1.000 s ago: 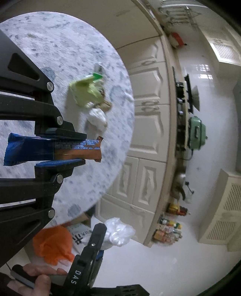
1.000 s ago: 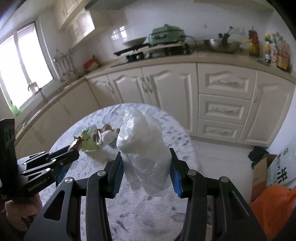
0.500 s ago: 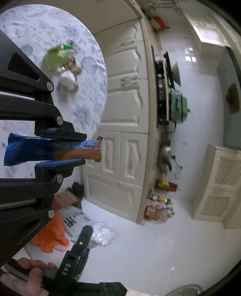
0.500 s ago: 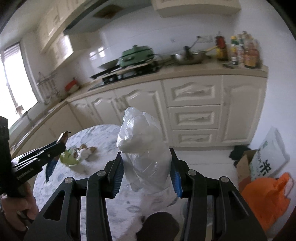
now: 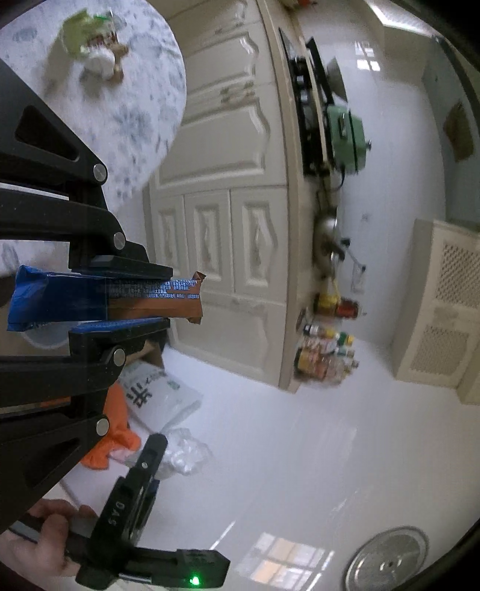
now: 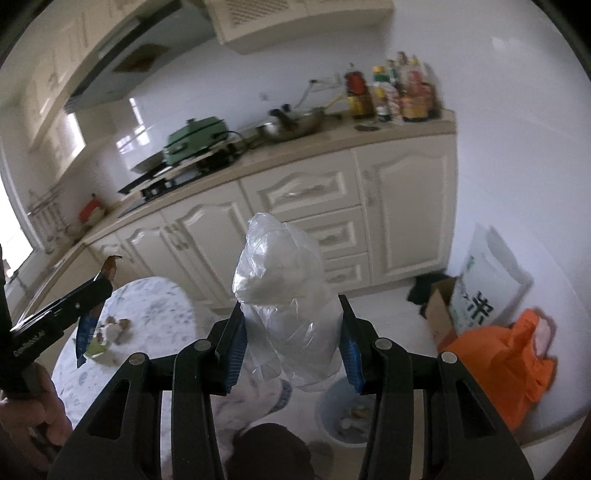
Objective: Collect trash
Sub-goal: 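Lift both held items and carry them over the blue bin, then open both tools to drop the bar and plastic bag into the bin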
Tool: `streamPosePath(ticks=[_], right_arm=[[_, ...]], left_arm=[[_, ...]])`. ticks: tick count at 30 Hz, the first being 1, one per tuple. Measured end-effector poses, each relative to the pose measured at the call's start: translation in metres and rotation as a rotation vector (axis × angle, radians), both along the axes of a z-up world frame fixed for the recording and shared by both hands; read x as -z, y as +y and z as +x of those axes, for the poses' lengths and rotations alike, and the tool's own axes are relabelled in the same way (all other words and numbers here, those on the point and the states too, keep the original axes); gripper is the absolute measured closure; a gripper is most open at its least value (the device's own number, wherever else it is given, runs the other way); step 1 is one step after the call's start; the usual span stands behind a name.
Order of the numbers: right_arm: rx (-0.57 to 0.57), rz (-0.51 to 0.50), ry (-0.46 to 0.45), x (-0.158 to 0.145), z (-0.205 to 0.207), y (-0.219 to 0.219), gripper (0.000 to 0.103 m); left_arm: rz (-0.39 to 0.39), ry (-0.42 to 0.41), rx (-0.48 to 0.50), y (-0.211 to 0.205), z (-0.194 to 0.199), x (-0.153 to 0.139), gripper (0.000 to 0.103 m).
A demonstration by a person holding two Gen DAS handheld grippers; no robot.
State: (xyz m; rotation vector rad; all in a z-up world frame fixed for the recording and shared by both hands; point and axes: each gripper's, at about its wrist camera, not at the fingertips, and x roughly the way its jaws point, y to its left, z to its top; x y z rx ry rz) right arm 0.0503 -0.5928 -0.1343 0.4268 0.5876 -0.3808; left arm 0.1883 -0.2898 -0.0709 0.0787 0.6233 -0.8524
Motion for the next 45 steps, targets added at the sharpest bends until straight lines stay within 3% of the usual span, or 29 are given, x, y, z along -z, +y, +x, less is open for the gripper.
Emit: streamPosePath(ticks=[8, 18, 25, 26, 27, 29, 31, 32, 38, 45], right_arm=[[0.067, 0.073, 0.082, 0.051, -0.003, -0.043, 0.058], [0.094, 0.225, 0.211, 0.143, 0.02, -0.079, 0.058], [0.098, 0.308, 0.286, 0.196, 0.036, -0.096, 0.055], [0.107, 0.312, 0.293, 0.201, 0.037, -0.098, 0.05], [0.112, 0.321, 0.302, 0.206, 0.037, -0.101, 0.037], [0.132, 0.329, 0.312, 0.214, 0.035, -0.105, 0.025], [0.143, 0.347, 0.313, 0.219, 0.031, -0.109, 0.014], [0.153, 0.355, 0.319, 0.22, 0.028, -0.11, 0.002], [0.19, 0.354, 0.327, 0.214, 0.017, -0.107, 0.0], [0.184, 0.322, 0.286, 0.181, 0.014, -0.092, 0.0]], left_arm=[[0.063, 0.1, 0.098, -0.082, 0.037, 0.035, 0.088], [0.212, 0.302, 0.143, -0.174, 0.098, 0.119, 0.088], [0.314, 0.383, 0.174, -0.243, 0.126, 0.163, 0.086], [0.334, 0.39, 0.171, -0.251, 0.131, 0.169, 0.081], [0.348, 0.397, 0.178, -0.258, 0.135, 0.173, 0.074], [0.365, 0.396, 0.159, -0.267, 0.141, 0.179, 0.036], [0.354, 0.392, 0.141, -0.268, 0.142, 0.178, 0.03], [0.363, 0.388, 0.133, -0.269, 0.143, 0.178, 0.026], [0.338, 0.292, 0.088, -0.258, 0.13, 0.159, 0.003], [0.298, 0.23, 0.071, -0.231, 0.104, 0.127, 0.001]])
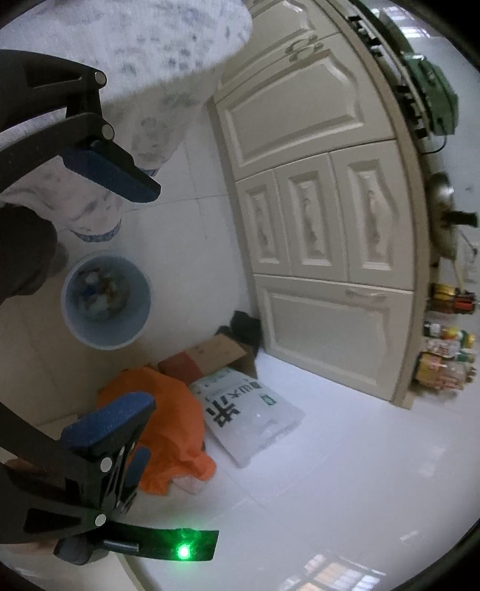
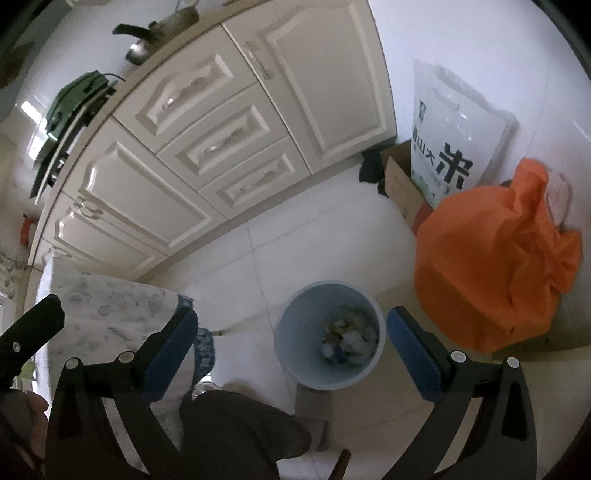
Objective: Collect trash
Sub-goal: 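Open both tools to drop the bar and plastic bag into the bin, then bring both open tools back to the remaining trash on the table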
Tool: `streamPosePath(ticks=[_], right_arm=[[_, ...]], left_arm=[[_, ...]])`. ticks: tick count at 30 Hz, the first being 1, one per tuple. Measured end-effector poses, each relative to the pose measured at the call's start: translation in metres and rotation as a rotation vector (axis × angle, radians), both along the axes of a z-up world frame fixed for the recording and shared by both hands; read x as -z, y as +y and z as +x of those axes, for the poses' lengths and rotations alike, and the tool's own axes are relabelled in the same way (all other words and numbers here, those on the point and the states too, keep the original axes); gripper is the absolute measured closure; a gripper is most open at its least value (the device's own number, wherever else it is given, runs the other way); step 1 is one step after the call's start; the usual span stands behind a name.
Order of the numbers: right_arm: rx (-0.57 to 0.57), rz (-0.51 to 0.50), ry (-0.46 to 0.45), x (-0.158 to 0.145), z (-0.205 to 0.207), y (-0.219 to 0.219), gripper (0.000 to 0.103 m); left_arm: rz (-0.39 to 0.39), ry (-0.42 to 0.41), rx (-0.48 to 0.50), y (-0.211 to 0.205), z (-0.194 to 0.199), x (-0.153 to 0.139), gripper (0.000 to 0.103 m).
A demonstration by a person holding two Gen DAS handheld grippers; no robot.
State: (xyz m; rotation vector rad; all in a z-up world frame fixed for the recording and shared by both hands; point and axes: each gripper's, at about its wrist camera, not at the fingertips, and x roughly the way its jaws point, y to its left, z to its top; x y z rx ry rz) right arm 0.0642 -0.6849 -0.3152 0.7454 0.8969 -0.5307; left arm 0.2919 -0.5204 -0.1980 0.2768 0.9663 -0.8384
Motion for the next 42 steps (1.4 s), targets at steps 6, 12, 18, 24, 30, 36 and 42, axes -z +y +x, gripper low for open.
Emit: streamPosePath(ticks=[6, 12, 18, 24, 30, 36, 42], right_arm=[[-0.046, -0.056, -0.05, -0.043, 0.008, 0.026, 0.0], [-0.124, -0.112, -0.112, -0.086, 0.027, 0.065, 0.0], [-0.214, -0.152, -0.158, -0.115, 0.048, 0.107, 0.0], [-0.322, -0.186, -0.192, -0.139, 0.073, 0.155, 0.0], [-0.427, -0.215, -0.225, -0.158, 0.098, 0.202, 0.0], [-0.53, -0.241, -0.253, -0.17, 0.12, 0.25, 0.0], [-0.617, -0.247, -0.261, -0.172, 0.143, 0.291, 0.0]], left_arm=[[-0.071, -0.068, -0.029, 0.067, -0.025, -0.034, 0.001], [-0.146, -0.128, -0.083, 0.165, -0.055, -0.071, 0.001], [-0.188, -0.201, -0.16, 0.255, -0.079, -0.101, 0.001], [-0.207, -0.248, -0.277, 0.33, -0.1, -0.114, 0.001], [-0.199, -0.313, -0.418, 0.395, -0.119, -0.122, 0.001], [-0.165, -0.317, -0.564, 0.447, -0.132, -0.107, 0.001], [-0.116, -0.298, -0.665, 0.476, -0.136, -0.094, 0.001]])
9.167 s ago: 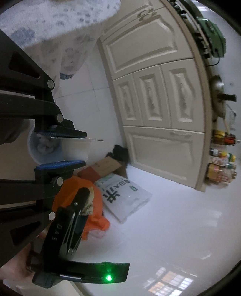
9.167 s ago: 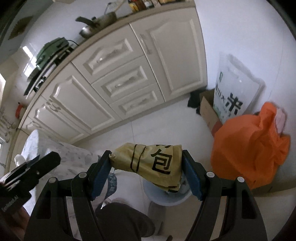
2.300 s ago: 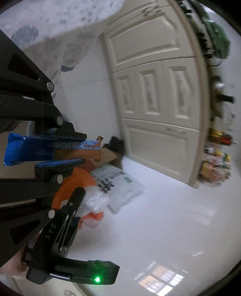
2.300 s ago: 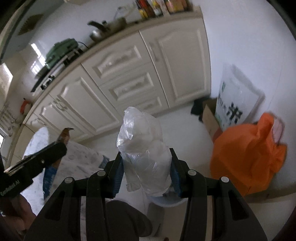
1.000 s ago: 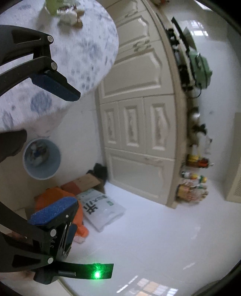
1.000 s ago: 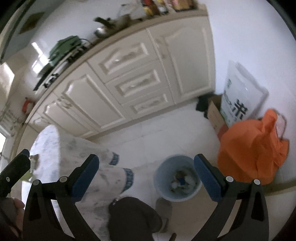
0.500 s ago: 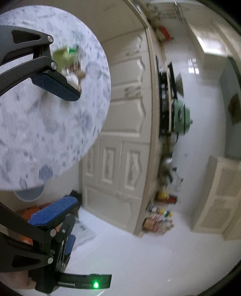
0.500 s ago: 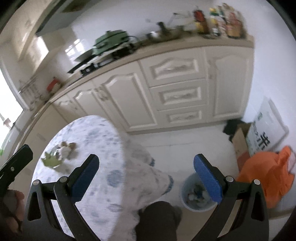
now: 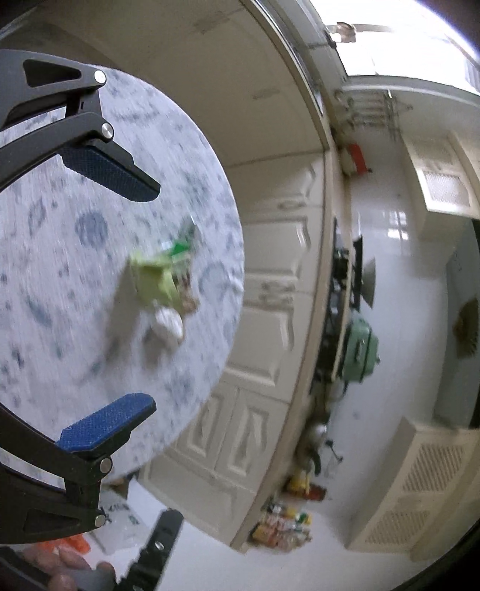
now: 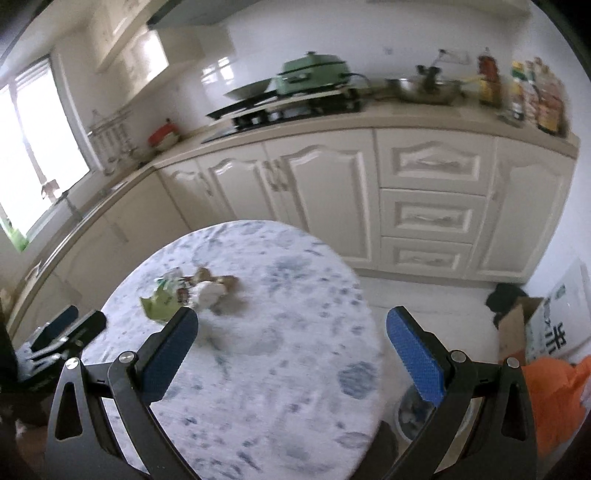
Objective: Collect trash
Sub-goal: 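Bring both open tools back to the remaining trash on the table, then grasp the green snack bag with the left tool while the right tool grasps the white tissue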
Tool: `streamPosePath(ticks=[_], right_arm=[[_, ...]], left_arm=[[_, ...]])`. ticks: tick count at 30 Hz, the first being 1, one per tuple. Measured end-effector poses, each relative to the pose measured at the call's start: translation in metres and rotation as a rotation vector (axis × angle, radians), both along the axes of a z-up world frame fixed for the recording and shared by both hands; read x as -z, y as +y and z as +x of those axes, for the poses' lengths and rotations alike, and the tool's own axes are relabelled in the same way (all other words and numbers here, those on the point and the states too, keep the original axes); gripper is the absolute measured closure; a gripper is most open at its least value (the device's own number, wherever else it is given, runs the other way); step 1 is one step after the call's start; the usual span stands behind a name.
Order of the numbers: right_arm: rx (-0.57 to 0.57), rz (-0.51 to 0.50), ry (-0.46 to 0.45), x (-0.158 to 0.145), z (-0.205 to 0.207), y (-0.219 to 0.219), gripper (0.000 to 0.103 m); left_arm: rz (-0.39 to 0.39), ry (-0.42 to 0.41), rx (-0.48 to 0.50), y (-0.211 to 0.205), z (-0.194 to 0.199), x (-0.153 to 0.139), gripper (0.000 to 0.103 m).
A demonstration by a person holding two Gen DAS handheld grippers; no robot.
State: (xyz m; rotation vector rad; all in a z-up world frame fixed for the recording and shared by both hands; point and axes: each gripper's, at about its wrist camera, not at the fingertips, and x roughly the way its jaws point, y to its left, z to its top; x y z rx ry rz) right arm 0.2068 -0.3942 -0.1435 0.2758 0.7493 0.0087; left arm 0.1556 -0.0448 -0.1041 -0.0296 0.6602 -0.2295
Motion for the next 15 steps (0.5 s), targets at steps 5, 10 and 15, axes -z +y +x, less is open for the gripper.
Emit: streamPosePath(ticks=[5, 10, 15], right_arm=[[-0.069, -0.008, 0.01, 0.004, 0.022, 0.029, 0.0], [-0.101, -0.022, 0.034, 0.016, 0.042, 0.046, 0.0], [-0.1, -0.006, 0.078, 0.036, 0.062, 0.043, 0.0]], left_arm=[[0.017, 0.04, -0.038, 0.005, 0.012, 0.011, 0.001], [0.015, 0.087, -0.04, -0.006, 0.054, 0.017, 0.001], [0.02, 0.137, -0.073, -0.018, 0.108, 0.042, 0.001]])
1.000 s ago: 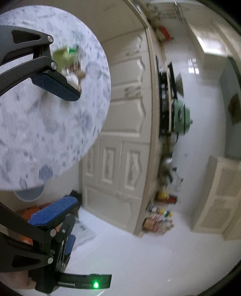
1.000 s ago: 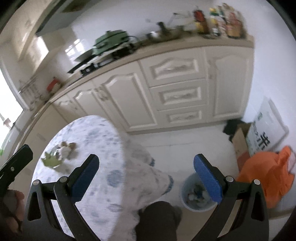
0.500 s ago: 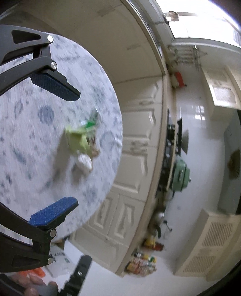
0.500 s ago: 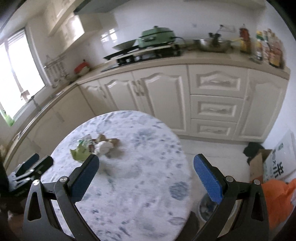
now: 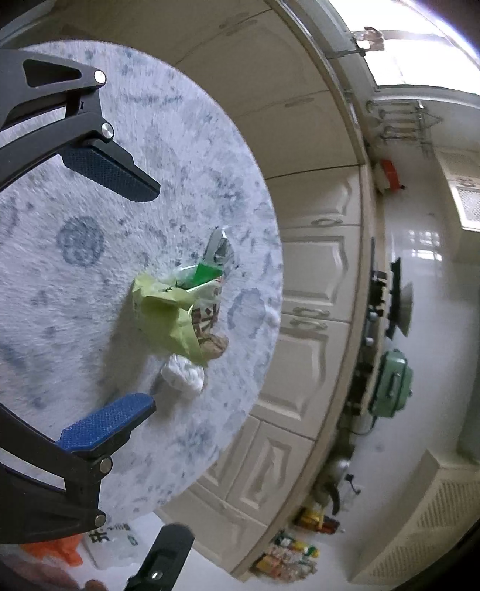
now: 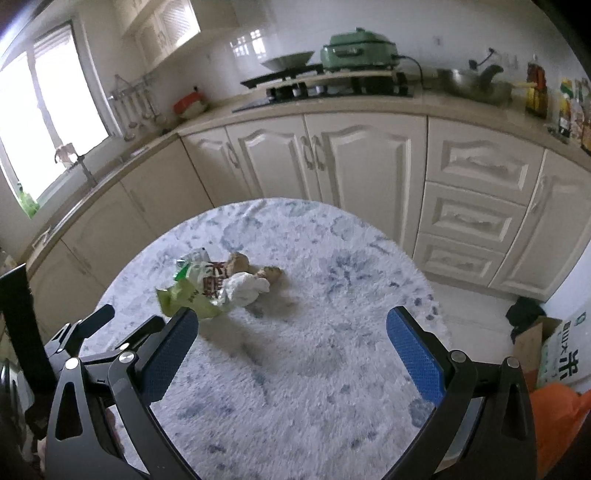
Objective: Collect trash
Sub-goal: 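Grasp the green snack bag with the left tool while the right tool grasps the white tissue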
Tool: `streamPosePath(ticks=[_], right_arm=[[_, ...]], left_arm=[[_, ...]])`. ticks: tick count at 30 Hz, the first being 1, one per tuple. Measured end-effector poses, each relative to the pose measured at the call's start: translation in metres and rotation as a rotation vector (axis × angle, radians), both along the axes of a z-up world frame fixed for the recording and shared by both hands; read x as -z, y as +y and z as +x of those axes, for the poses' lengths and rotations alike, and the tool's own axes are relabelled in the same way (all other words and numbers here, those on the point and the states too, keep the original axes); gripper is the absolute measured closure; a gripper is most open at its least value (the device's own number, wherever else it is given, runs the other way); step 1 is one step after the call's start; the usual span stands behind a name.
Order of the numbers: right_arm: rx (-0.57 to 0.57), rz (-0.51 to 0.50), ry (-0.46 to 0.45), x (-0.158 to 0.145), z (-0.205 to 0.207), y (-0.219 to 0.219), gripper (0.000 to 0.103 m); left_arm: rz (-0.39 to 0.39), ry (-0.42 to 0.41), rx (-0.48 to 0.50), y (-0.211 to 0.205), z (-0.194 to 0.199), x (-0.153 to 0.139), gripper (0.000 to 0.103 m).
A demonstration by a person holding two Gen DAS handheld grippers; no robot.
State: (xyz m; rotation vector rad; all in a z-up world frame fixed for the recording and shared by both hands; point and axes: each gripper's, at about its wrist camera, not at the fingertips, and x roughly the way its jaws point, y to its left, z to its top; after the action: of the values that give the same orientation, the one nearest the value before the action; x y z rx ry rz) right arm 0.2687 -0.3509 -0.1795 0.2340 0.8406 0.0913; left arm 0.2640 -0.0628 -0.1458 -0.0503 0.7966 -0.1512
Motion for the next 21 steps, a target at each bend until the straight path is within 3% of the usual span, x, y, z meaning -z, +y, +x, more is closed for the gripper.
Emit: streamPosePath(ticks=[6, 9, 10, 12, 13, 14, 19, 21], right_arm=[[-0.007, 0.024, 0.043, 0.022, 0.022, -0.003, 0.0], [-0.021, 0.027, 0.067, 0.032, 0.036, 0.003, 0.0], [-0.027, 0.031, 0.071, 0.034, 0.039, 0.005, 0.0], [-0.051, 0.035, 0.078, 0.04, 0.049, 0.016, 0.0], [-0.063, 0.032, 0.081, 0.043, 0.053, 0.021, 0.001], [-0.077, 0.028, 0.089, 0.047, 0.059, 0.029, 0.003], [-0.12, 0.03, 0.121, 0.069, 0.081, 0.056, 0.011], [-0.128, 0.026, 0.133, 0.076, 0.088, 0.064, 0.019]], left_arm=[[0.001, 0.049, -0.008, -0.009, 0.049, 0.032, 0.003], [-0.046, 0.057, 0.009, -0.003, 0.064, 0.043, 0.02], [-0.059, 0.064, 0.013, -0.002, 0.066, 0.046, 0.032], [-0.084, 0.079, 0.038, 0.004, 0.072, 0.052, 0.043], [-0.079, 0.078, 0.04, 0.005, 0.072, 0.054, 0.056], [-0.072, 0.08, 0.04, 0.008, 0.074, 0.056, 0.063], [-0.086, 0.069, 0.027, 0.031, 0.078, 0.057, 0.068], [-0.088, 0.068, 0.02, 0.041, 0.082, 0.058, 0.069]])
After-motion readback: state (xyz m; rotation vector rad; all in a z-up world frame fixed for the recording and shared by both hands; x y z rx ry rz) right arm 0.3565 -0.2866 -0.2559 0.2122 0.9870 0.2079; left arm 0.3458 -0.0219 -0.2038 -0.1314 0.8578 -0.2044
